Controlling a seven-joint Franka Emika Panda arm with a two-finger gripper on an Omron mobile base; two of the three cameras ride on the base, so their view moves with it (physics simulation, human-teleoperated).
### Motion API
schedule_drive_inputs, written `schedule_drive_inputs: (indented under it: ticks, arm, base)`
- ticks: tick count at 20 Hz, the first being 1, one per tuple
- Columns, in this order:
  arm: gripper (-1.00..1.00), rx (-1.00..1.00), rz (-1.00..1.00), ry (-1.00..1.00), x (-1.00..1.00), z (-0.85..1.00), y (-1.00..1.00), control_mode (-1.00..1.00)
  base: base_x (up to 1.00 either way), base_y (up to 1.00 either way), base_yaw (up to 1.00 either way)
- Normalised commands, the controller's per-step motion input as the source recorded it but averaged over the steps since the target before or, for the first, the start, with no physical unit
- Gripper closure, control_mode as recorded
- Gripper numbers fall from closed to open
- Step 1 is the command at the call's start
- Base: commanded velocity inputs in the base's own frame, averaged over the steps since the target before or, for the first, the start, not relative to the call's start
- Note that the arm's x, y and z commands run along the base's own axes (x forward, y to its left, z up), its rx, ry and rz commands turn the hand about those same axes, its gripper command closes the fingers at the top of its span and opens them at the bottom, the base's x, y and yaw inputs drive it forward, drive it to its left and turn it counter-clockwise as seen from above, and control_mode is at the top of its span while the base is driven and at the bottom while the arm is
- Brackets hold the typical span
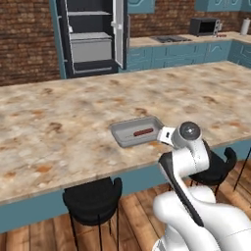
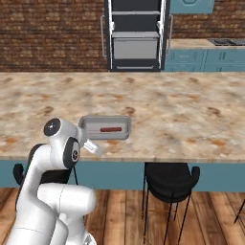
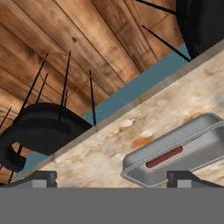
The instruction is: Place the cold items (cucumber and onion) from the fridge in one tupperware on the dining counter. Place the warm items (hot dog and kebab skewer) in the stove area in another tupperware.
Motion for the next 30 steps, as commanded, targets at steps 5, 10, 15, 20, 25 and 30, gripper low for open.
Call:
schedule_drive_inputs:
  ticks: [5,10,15,20,25,30]
  arm:
    - [-1.0,0.0,0.0,0.0,0.0,0.0,0.0,1.0]
    - [-1.0,0.0,0.0,0.0,0.0,0.0,0.0,1.0]
    - [-1.0,0.0,0.0,0.0,0.0,0.0,0.0,1.0]
    - [-1.0,0.0,0.0,0.0,0.0,0.0,0.0,1.0]
    - [-1.0,0.0,0.0,0.0,0.0,0.0,0.0,1.0]
    - [-1.0,0.0,0.0,0.0,0.0,0.0,0.0,1.0]
  base:
    - [-0.83,-0.97,0.0]
    - [0.15,-1.0,0.0]
    - [0.57,-1.0,0.0]
    - [0.44,-1.0,0.0]
    - [0.59,-1.0,0.0]
    - [0.43,-1.0,0.0]
